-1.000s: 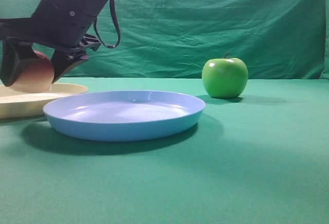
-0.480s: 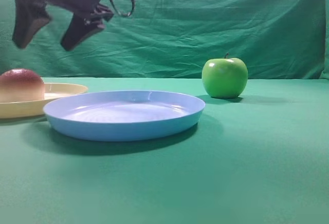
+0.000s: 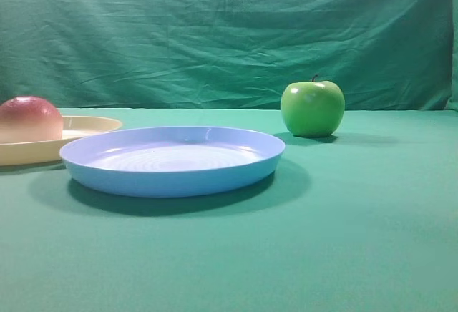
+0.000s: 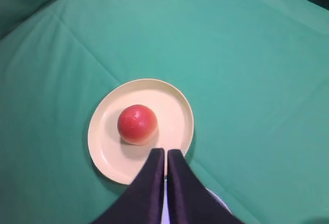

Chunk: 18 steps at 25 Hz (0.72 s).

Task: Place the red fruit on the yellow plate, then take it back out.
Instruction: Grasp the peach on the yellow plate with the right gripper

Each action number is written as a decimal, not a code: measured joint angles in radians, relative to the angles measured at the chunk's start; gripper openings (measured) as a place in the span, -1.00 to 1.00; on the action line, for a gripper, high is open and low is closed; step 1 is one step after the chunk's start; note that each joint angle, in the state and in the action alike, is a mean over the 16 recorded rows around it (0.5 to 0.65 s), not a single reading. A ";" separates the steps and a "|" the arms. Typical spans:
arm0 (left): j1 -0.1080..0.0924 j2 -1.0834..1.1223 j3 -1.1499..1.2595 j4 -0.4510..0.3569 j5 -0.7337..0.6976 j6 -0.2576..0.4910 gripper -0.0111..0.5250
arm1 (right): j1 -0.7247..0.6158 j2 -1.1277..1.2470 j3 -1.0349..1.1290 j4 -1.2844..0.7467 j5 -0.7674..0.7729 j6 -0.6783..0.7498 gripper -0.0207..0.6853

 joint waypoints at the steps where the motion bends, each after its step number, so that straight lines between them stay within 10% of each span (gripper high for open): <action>1: 0.000 0.000 0.000 0.000 0.000 0.000 -0.96 | -0.008 -0.028 0.021 -0.008 0.005 0.012 -0.94; 18: 0.000 0.000 0.000 0.000 0.000 0.000 -0.96 | -0.228 -0.313 0.244 -0.093 0.203 0.253 -0.94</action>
